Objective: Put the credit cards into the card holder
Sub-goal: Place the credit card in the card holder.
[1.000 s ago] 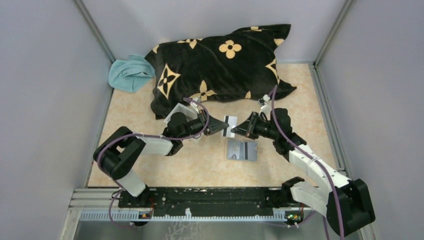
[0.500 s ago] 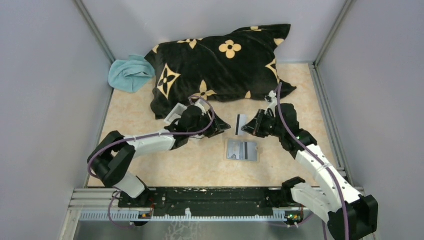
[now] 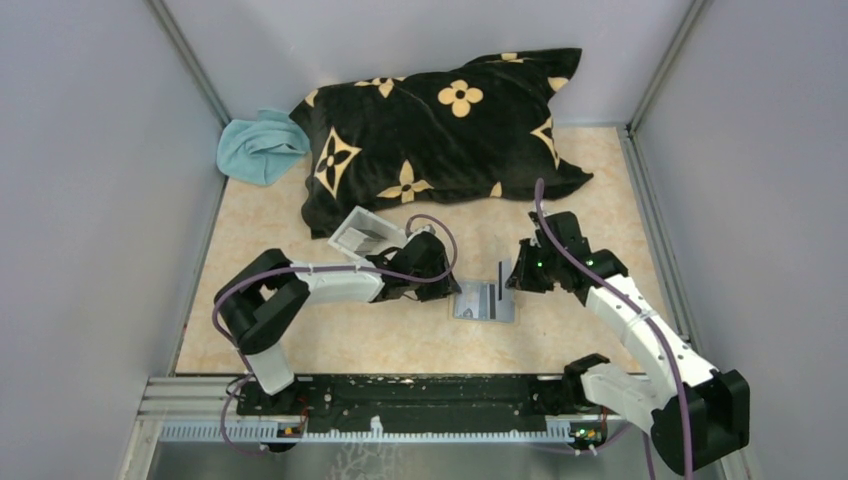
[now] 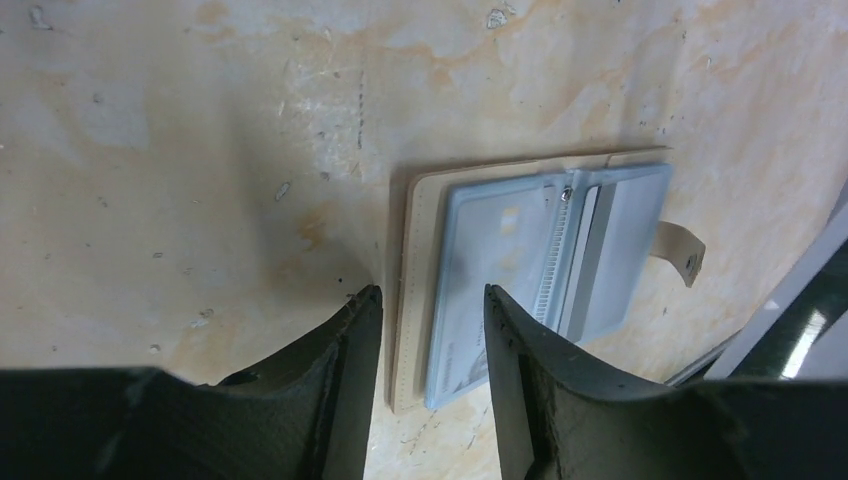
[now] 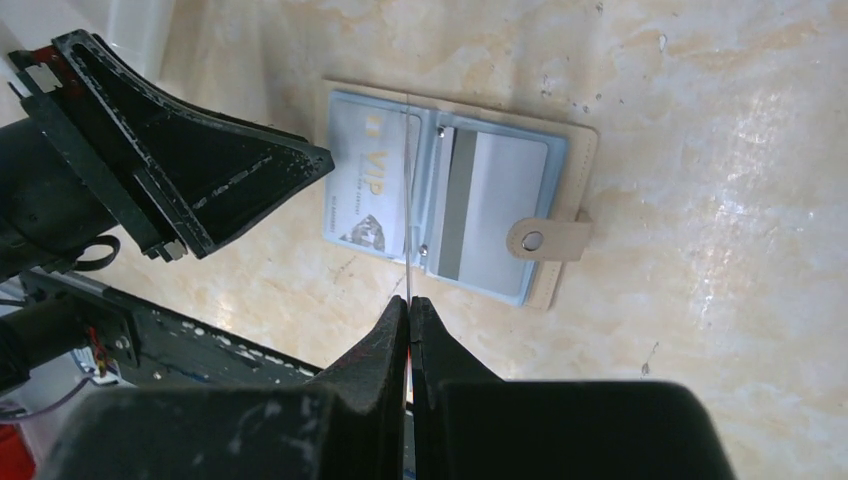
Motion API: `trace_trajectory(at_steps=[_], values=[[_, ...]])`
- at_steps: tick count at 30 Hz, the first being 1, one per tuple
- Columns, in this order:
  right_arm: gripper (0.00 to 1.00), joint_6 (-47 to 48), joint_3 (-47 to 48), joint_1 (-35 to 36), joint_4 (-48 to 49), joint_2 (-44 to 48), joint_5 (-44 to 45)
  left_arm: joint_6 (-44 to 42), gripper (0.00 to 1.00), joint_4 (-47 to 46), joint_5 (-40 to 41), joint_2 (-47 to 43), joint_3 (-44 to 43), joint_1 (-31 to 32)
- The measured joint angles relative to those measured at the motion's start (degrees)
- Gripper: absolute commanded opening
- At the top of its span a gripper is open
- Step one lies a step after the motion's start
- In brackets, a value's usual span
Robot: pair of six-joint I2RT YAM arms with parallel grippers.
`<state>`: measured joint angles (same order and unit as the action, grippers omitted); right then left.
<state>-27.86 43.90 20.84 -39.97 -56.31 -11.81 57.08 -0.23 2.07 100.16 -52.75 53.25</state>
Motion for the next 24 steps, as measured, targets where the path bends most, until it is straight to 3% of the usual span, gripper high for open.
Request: trace_trajectory(at_steps=[12, 24], values=[[0.0, -0.3, -1.2, 0.8, -1.5, -5.7, 1.2, -0.3, 0.47, 1.3, 1.9, 2.6, -3.0, 1.6], [0.0, -5.2, -1.9, 0.9, -4.5, -6.8, 10.5, -0.3, 0.4, 9.6, 3.1, 6.5, -10.2, 1.8]])
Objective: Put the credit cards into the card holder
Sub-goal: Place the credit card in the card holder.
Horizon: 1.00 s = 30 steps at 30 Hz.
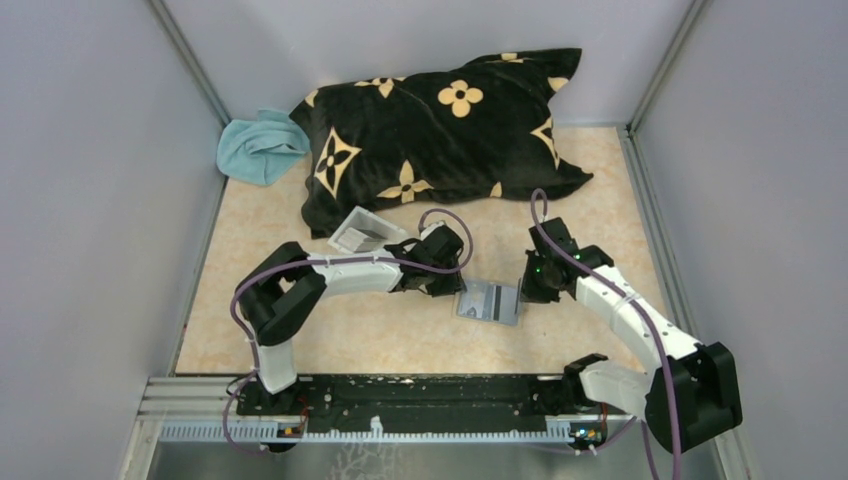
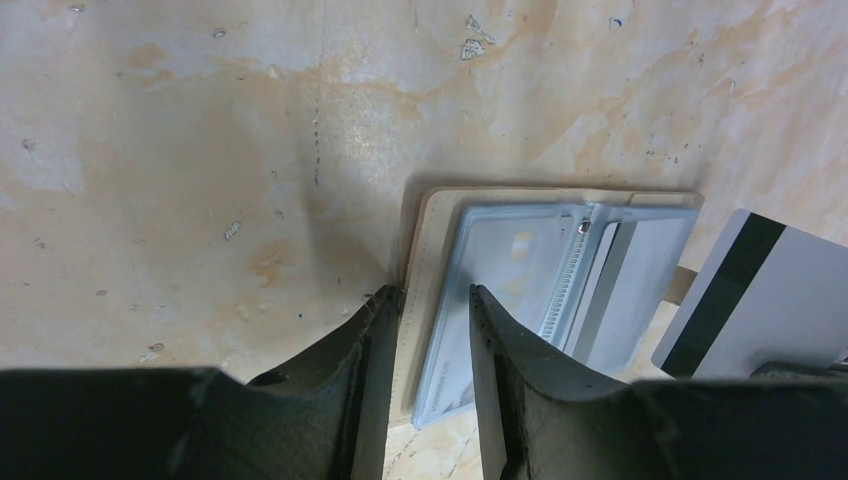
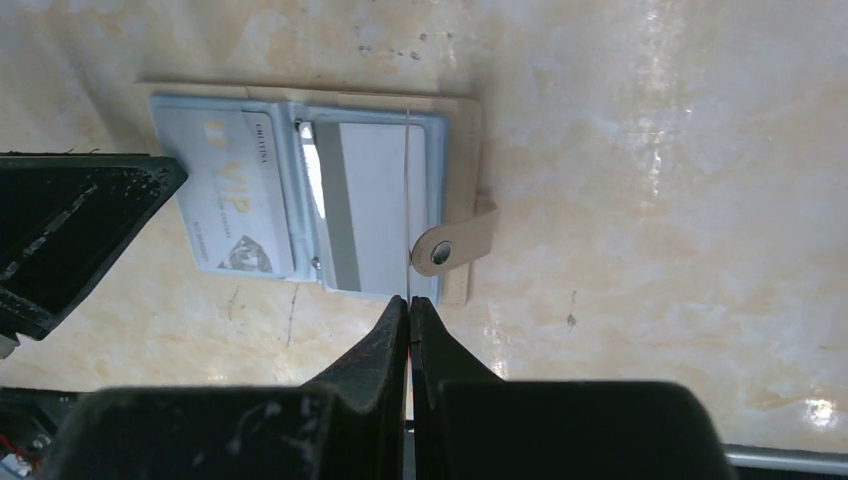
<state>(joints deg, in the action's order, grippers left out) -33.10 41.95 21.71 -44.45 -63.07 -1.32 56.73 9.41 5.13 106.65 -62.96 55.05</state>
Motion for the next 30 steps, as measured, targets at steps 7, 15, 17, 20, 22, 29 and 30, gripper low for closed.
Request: trace_trajectory(at_steps=[7, 15, 17, 20, 22, 29, 30], values=[[0.0, -2.9, -1.0, 0.0, -1.4, 1.9, 3.5, 0.2, 0.39, 2.5, 0.9, 0.5, -1.2, 0.1], [0.0, -4.7, -3.6, 0.0, -1.5, 2.4, 3.8, 0.5, 0.38, 3.4, 1.5, 0.2, -0.8, -0.2], [0.0, -4.8, -3.8, 0.0, -1.3, 2.6, 3.5, 0.5, 0.38, 3.4, 1.5, -0.2, -0.3, -0.3], [0.0, -5.0, -4.4, 0.3, 0.3, 3.0, 2.7, 0.5, 0.38, 3.4, 1.5, -0.9, 0.6, -0.7], [0.0, -5.1, -5.0, 0.7, 0.9, 3.1, 2.3, 0.5, 0.38, 3.3, 1.4, -1.3, 1.2, -1.1], [0.0, -6.0, -6.7, 1.6, 2.5, 3.8, 2.0, 0.4, 0.37, 2.7, 1.2, -2.2, 2.6, -1.9], [0.0, -6.1, -6.7, 1.9, 2.5, 3.8, 2.2, 0.4, 0.37, 2.6, 1.2, -2.3, 2.7, -1.9]])
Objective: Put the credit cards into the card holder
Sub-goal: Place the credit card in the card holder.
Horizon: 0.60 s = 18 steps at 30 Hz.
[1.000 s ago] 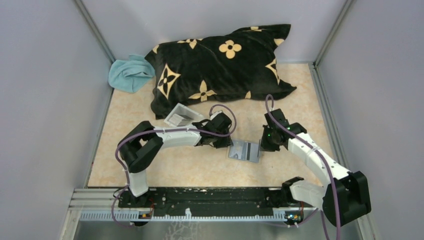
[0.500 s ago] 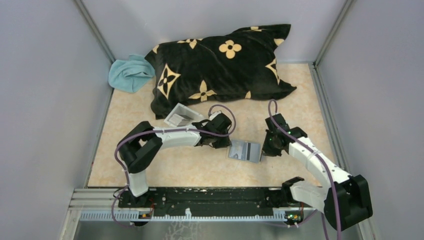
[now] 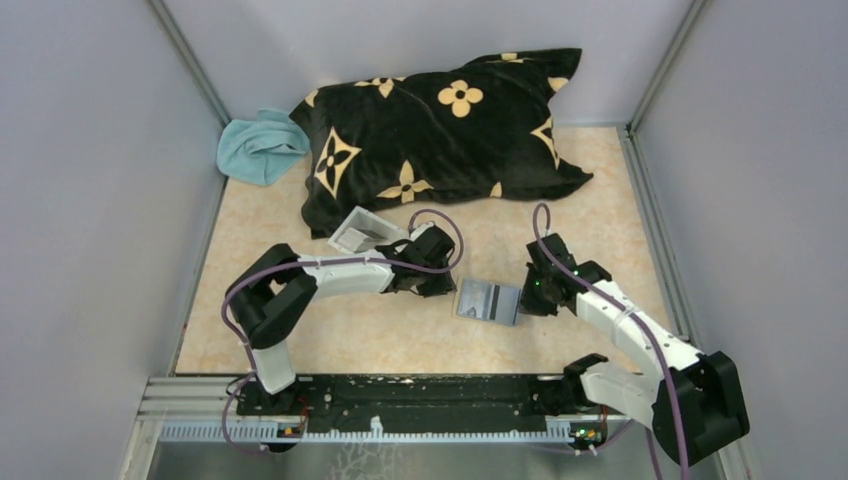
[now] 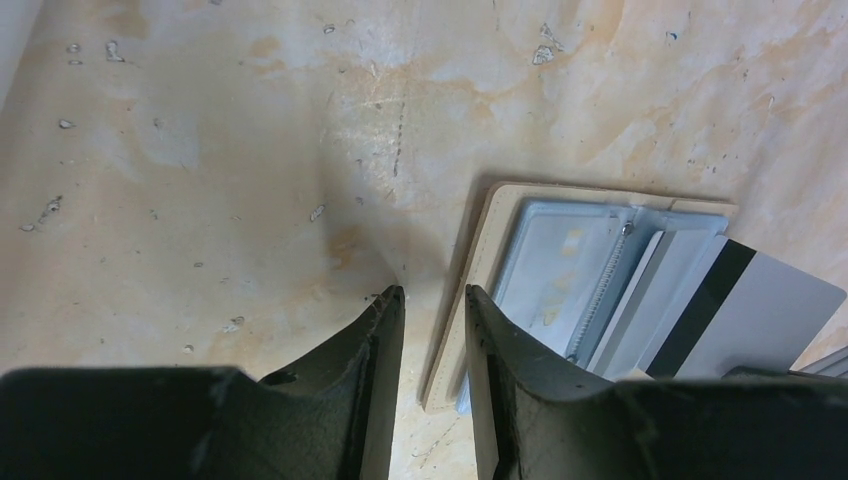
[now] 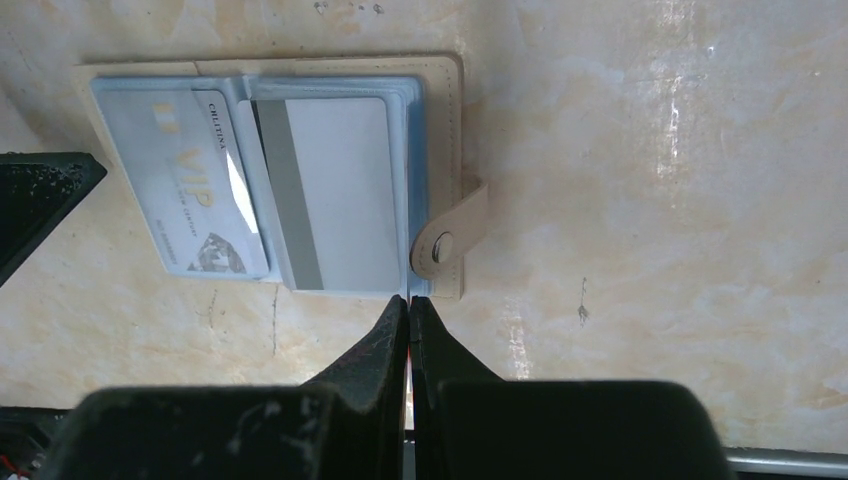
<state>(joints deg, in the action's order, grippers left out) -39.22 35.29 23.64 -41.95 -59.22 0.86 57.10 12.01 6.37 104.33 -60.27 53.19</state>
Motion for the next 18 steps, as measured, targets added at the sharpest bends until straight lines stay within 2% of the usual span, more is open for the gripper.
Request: trace_trajectory(at_steps=[7, 18], values=[[0.0, -1.6, 0.6, 2.9, -1.9, 0.9, 3.8, -0.3, 0.35, -0.9, -0.5, -0.5, 1.1, -0.5], [0.0, -1.9, 2.3, 3.3, -4.5, 2.1, 6.9, -0.3, 0.34, -1.5, -1.3, -0.7, 1.6, -0.8]])
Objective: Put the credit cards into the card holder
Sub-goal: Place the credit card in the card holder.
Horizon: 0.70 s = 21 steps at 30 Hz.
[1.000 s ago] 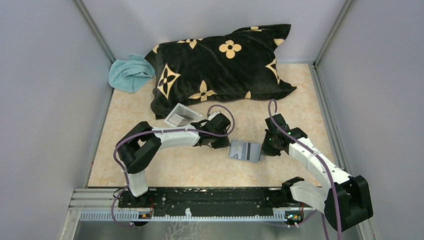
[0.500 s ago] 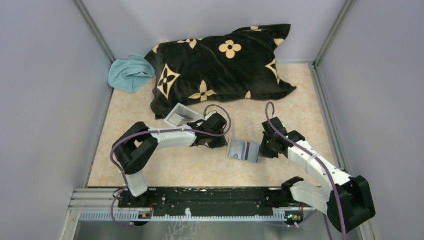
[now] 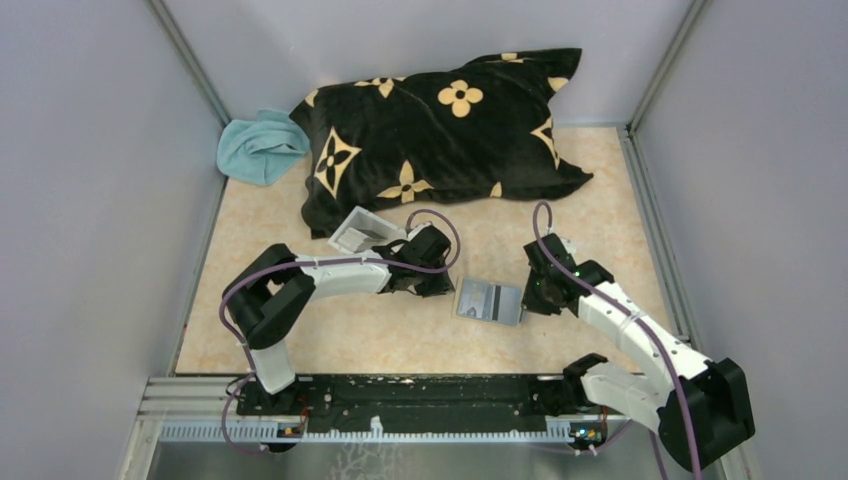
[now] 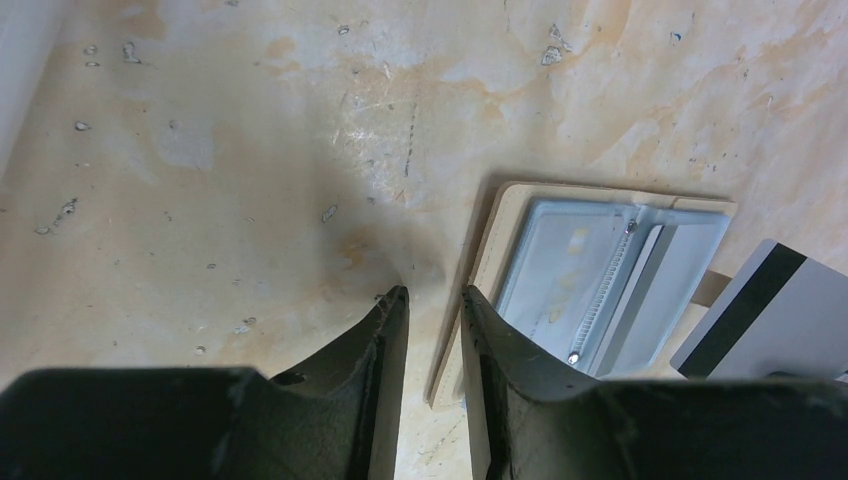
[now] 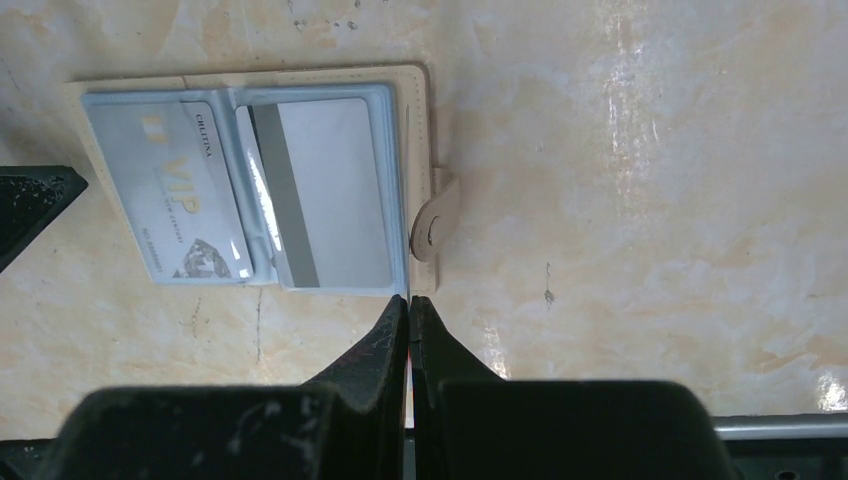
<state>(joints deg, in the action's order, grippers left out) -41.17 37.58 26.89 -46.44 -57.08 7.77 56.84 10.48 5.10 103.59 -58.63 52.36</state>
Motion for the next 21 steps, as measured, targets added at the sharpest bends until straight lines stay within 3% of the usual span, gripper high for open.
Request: trace_trajectory(at_steps=[21], values=[[0.0, 0.2, -2.0, 0.0, 4.1, -2.0, -1.9, 0.4, 0.33, 0.0, 0.0, -0.1, 0.2, 0.0]])
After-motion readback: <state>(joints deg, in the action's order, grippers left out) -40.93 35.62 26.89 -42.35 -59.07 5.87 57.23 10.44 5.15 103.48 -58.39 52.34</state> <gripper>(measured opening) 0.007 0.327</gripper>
